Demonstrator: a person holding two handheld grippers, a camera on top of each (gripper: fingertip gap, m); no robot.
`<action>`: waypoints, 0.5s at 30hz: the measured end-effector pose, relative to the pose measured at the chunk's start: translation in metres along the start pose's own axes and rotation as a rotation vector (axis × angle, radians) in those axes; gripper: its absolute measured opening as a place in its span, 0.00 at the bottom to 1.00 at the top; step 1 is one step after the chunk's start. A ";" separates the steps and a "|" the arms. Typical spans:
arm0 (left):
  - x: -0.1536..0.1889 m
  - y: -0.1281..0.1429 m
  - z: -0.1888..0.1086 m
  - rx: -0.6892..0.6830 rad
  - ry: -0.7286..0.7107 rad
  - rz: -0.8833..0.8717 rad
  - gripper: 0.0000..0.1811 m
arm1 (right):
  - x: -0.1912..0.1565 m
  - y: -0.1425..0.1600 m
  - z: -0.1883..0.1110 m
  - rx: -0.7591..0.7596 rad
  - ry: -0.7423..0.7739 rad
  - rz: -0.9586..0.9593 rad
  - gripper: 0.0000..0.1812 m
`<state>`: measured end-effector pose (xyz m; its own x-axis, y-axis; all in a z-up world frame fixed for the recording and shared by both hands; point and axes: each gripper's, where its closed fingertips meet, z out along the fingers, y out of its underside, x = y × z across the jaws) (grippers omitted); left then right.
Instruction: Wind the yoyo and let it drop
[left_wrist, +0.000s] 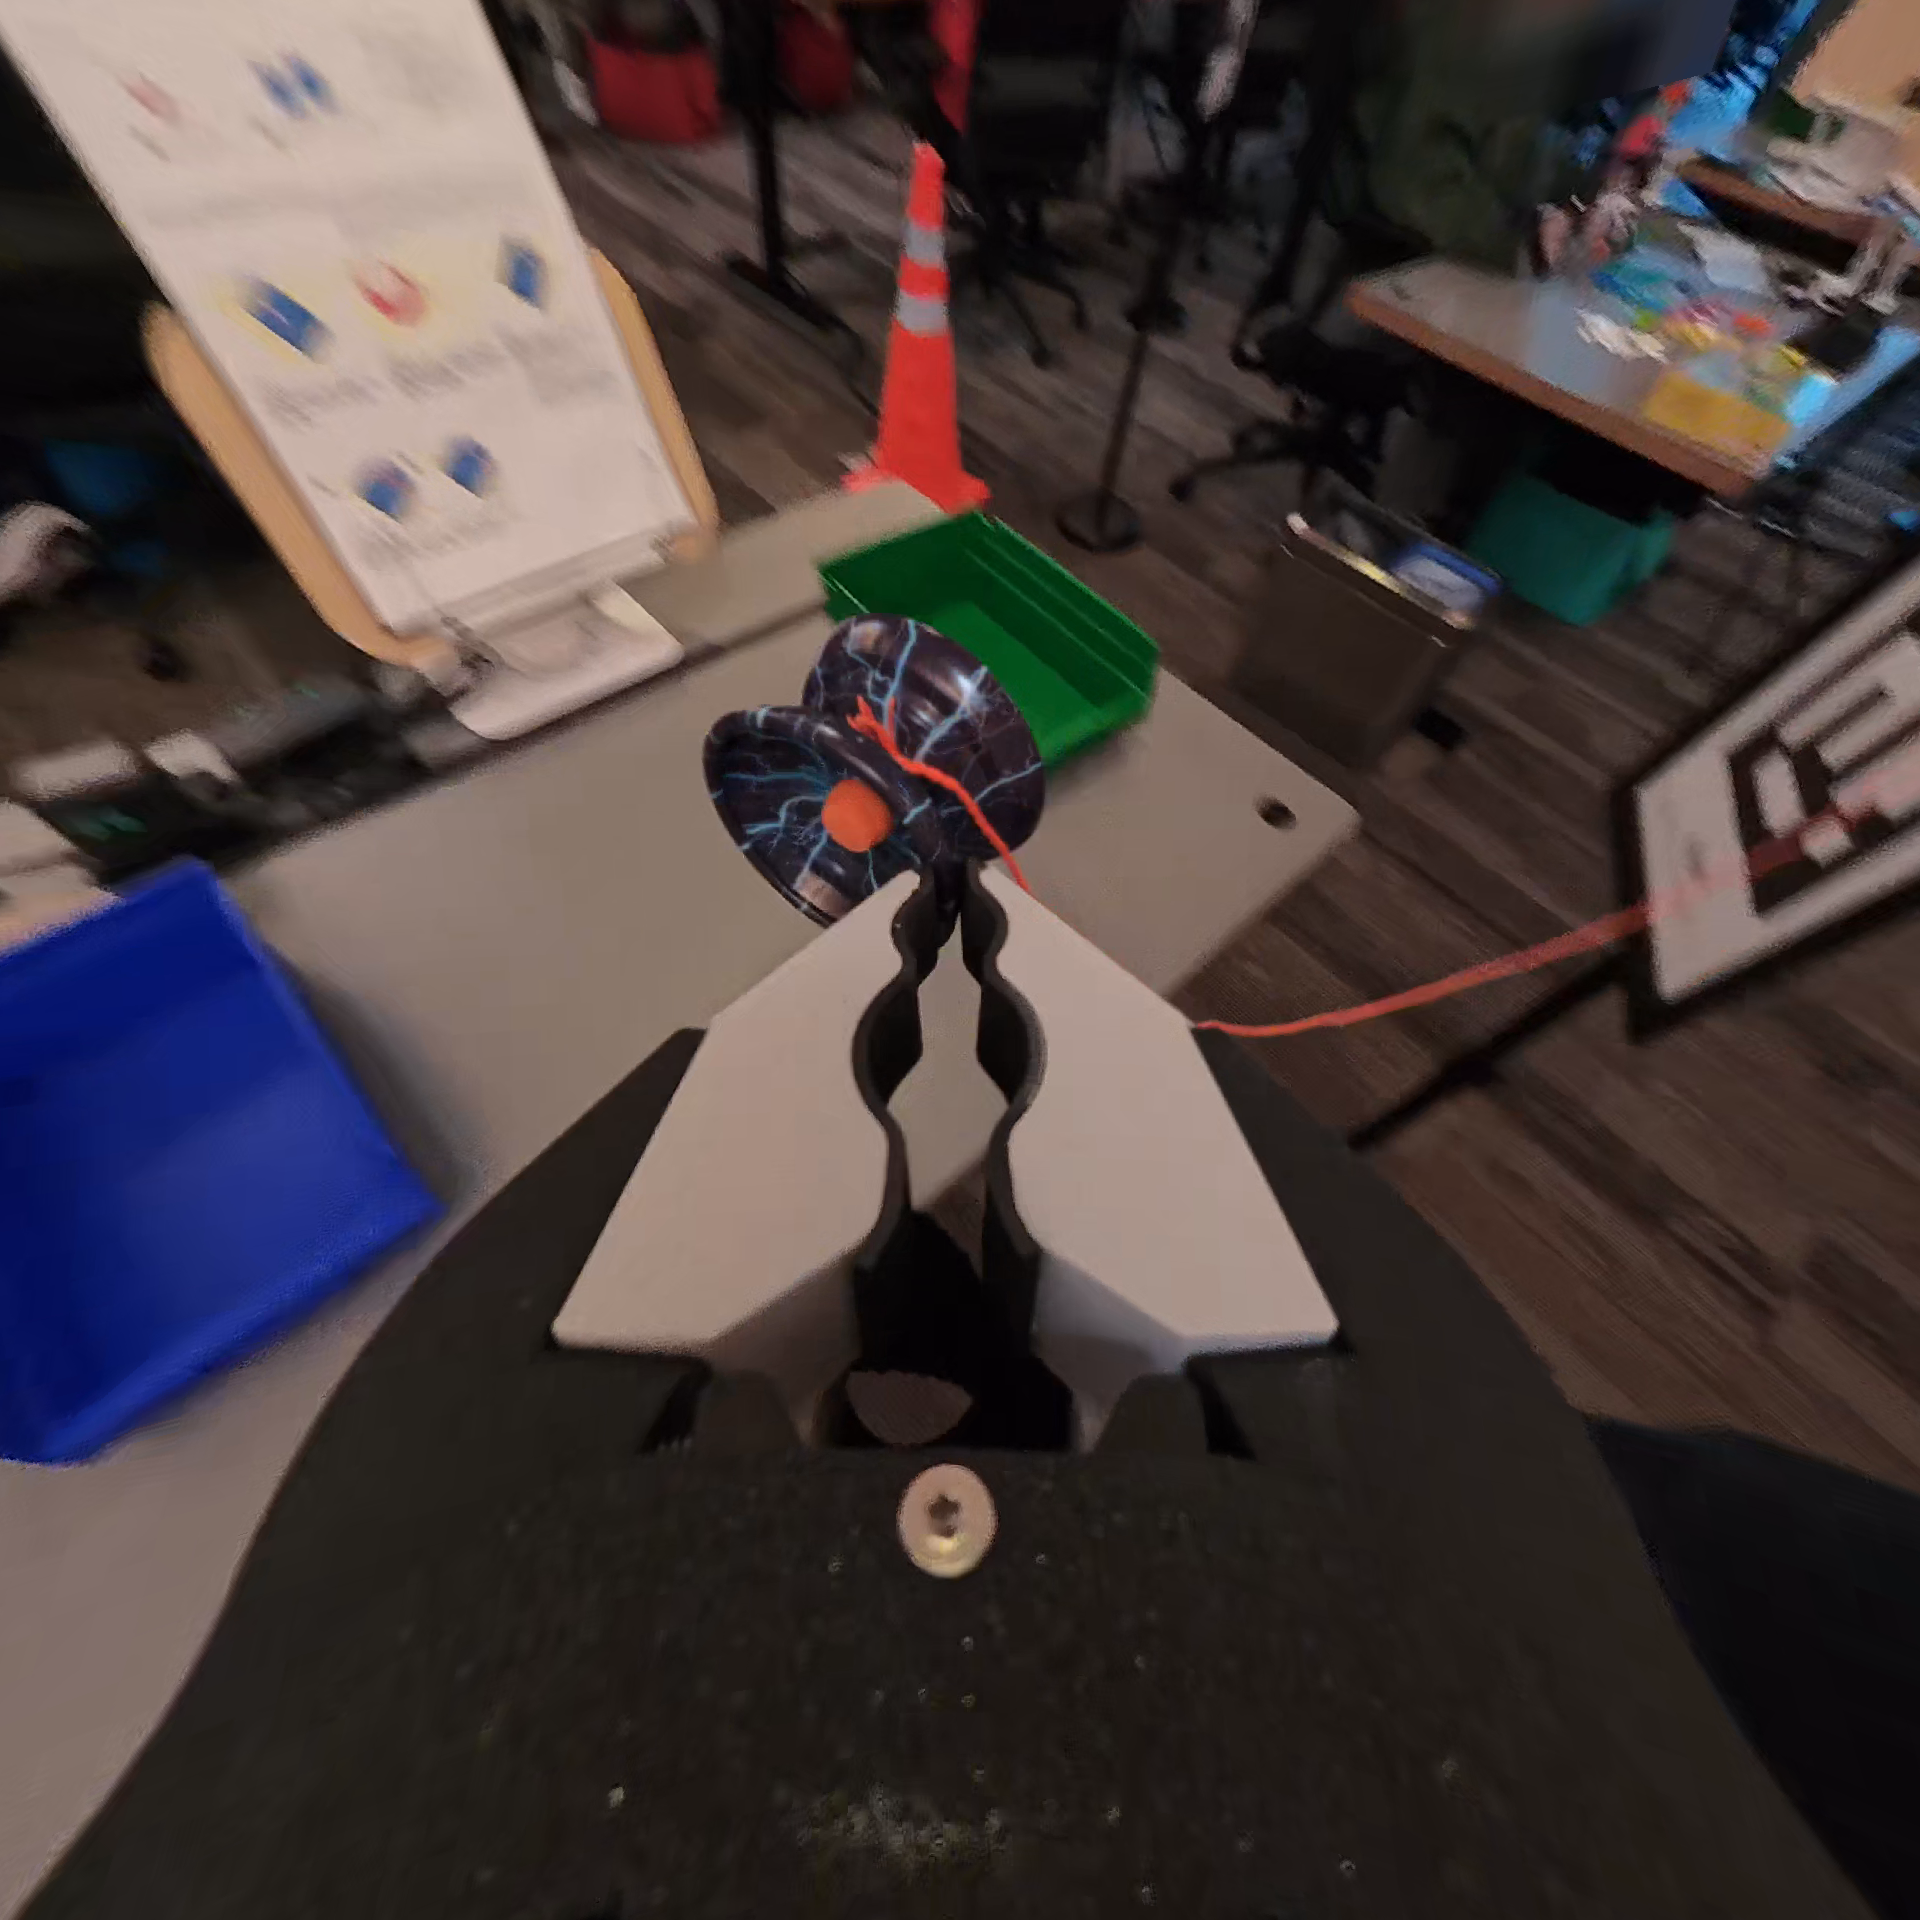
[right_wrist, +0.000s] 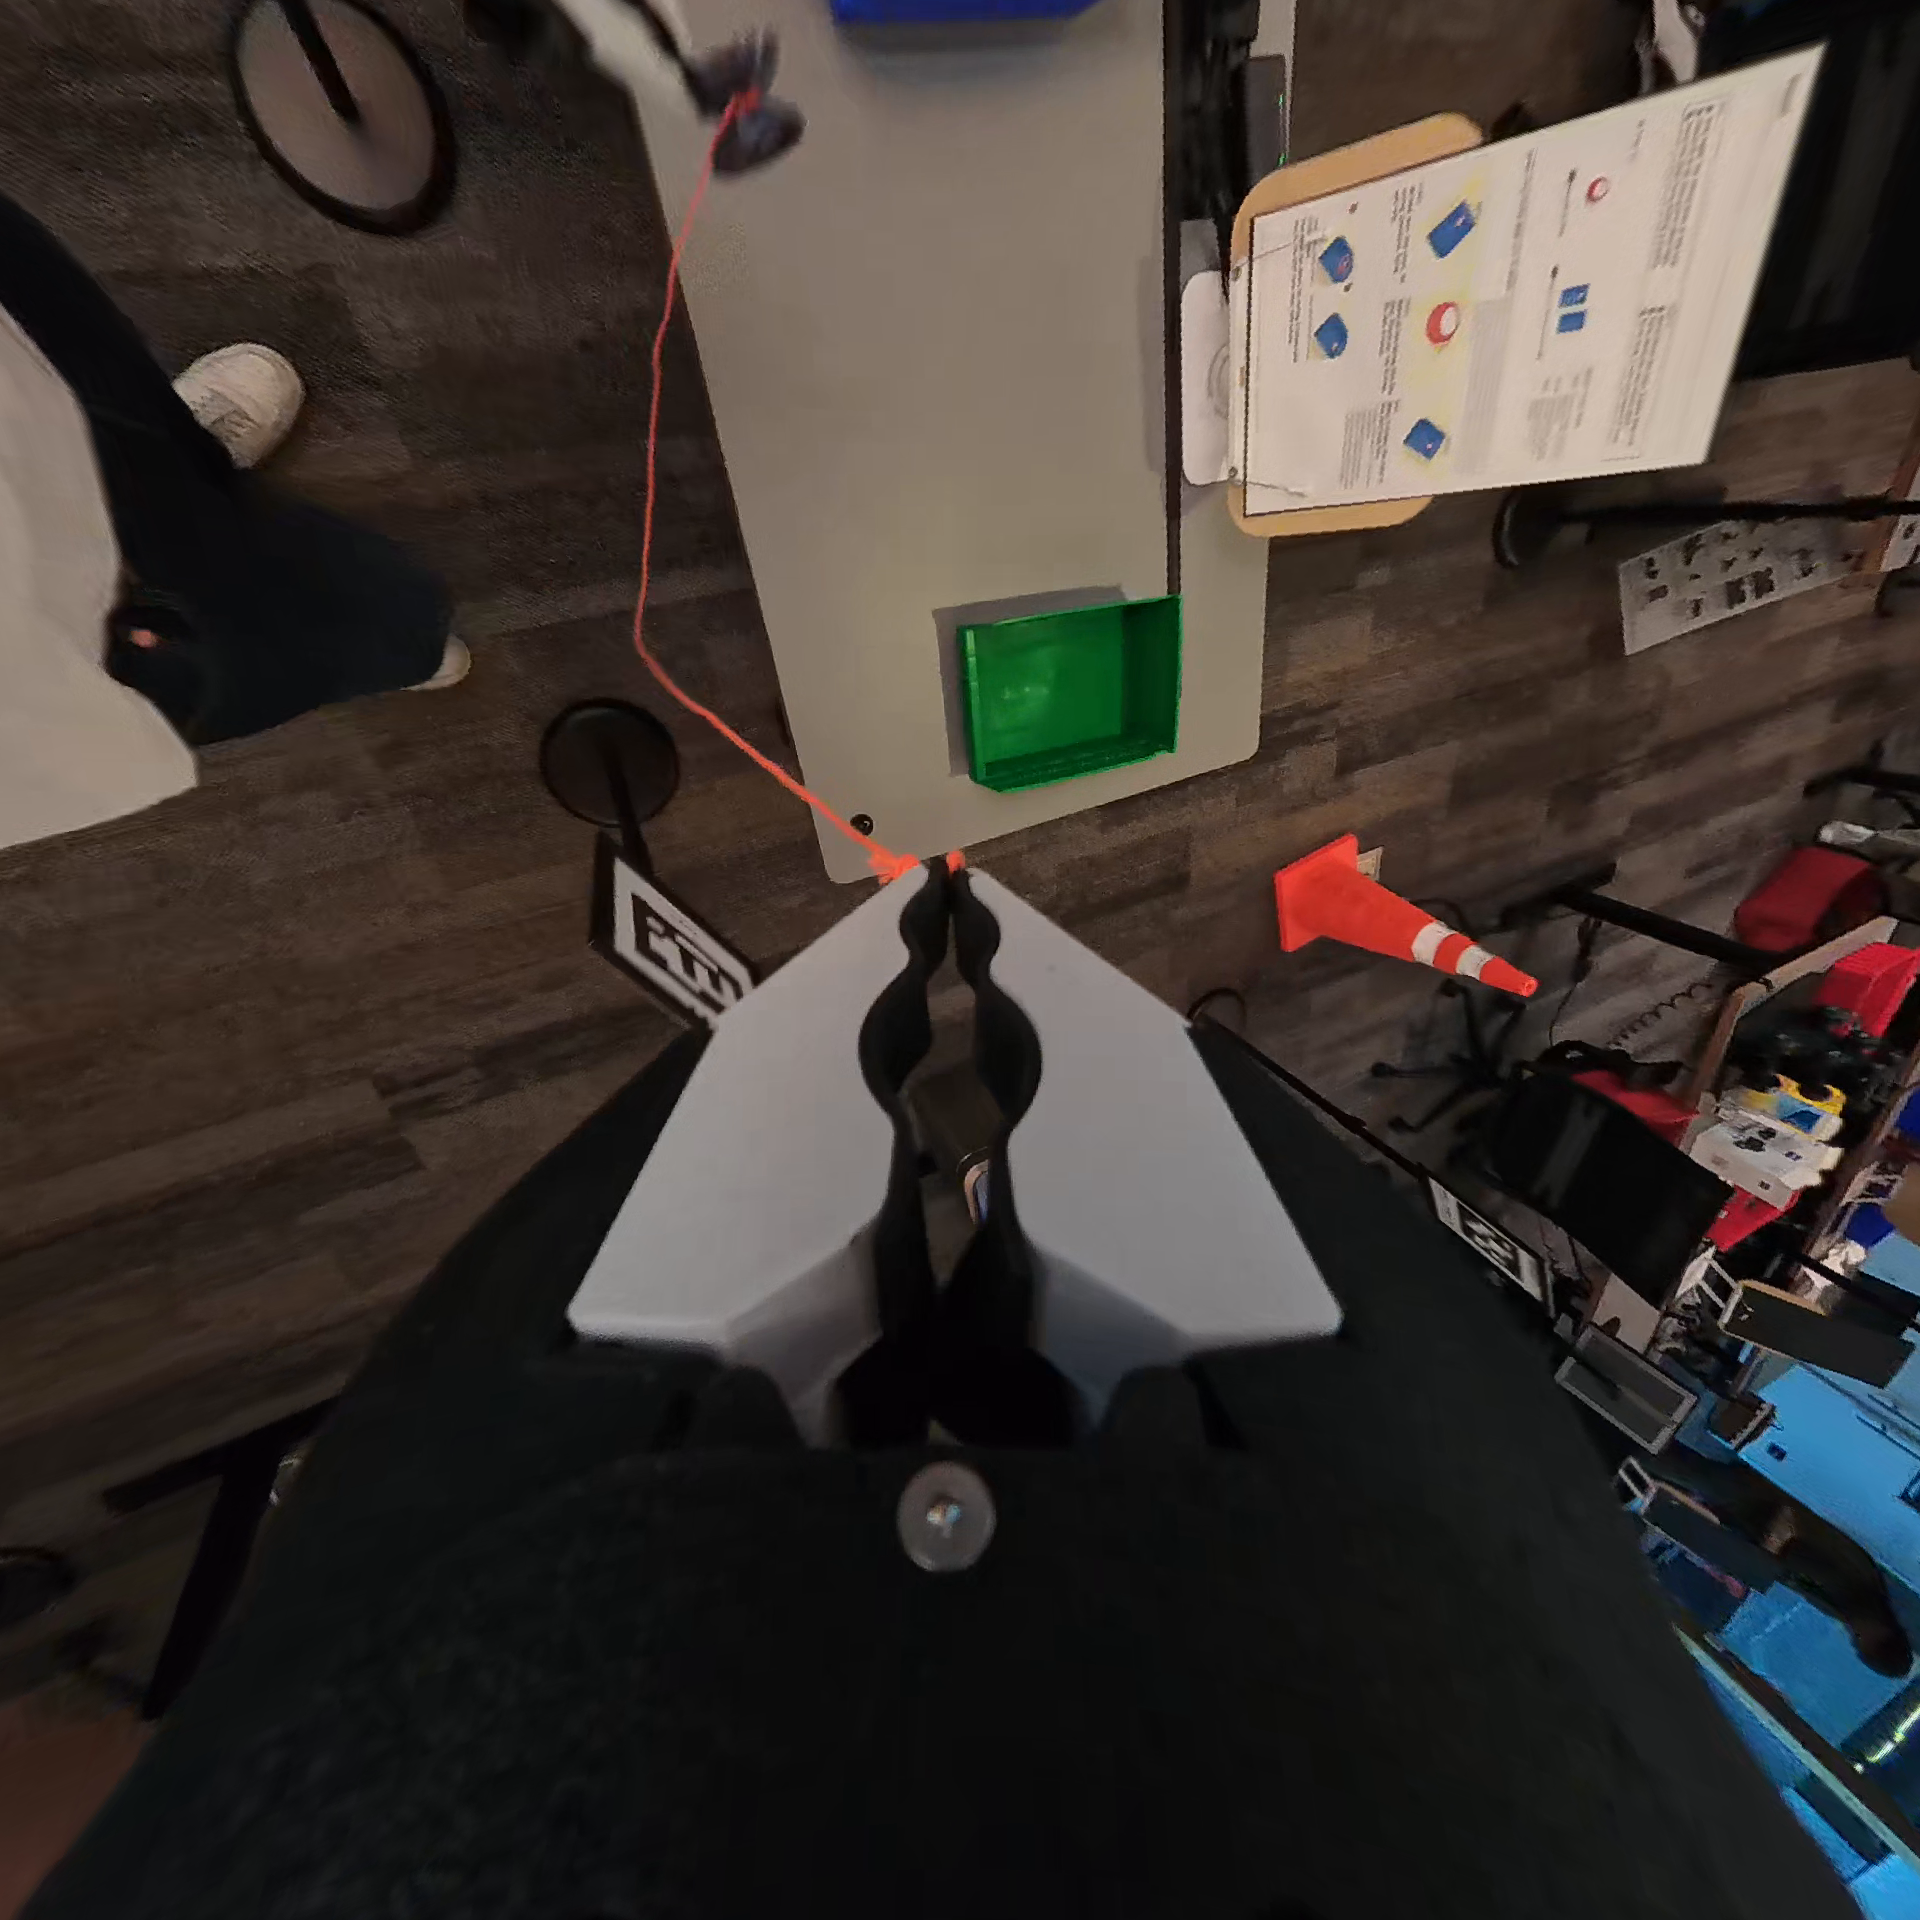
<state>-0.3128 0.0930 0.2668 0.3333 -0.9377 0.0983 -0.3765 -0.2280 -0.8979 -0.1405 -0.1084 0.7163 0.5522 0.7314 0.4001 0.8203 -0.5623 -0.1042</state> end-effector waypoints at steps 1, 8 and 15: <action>-0.017 -0.021 0.000 0.035 -0.032 0.014 0.00 | -0.002 0.005 0.031 0.005 -0.003 0.007 0.00; -0.073 -0.137 0.036 0.151 0.032 0.016 0.00 | 0.026 0.029 0.284 0.111 -0.164 0.291 0.00; -0.088 -0.179 0.113 0.100 0.153 -0.037 0.00 | 0.078 0.008 0.476 0.487 -0.319 0.538 0.15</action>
<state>-0.1770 0.2456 0.3703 0.2072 -0.9597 0.1898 -0.2762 -0.2435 -0.9297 -0.0202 0.1283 0.3136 0.8467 0.5241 -0.0913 0.3608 -0.6918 -0.6254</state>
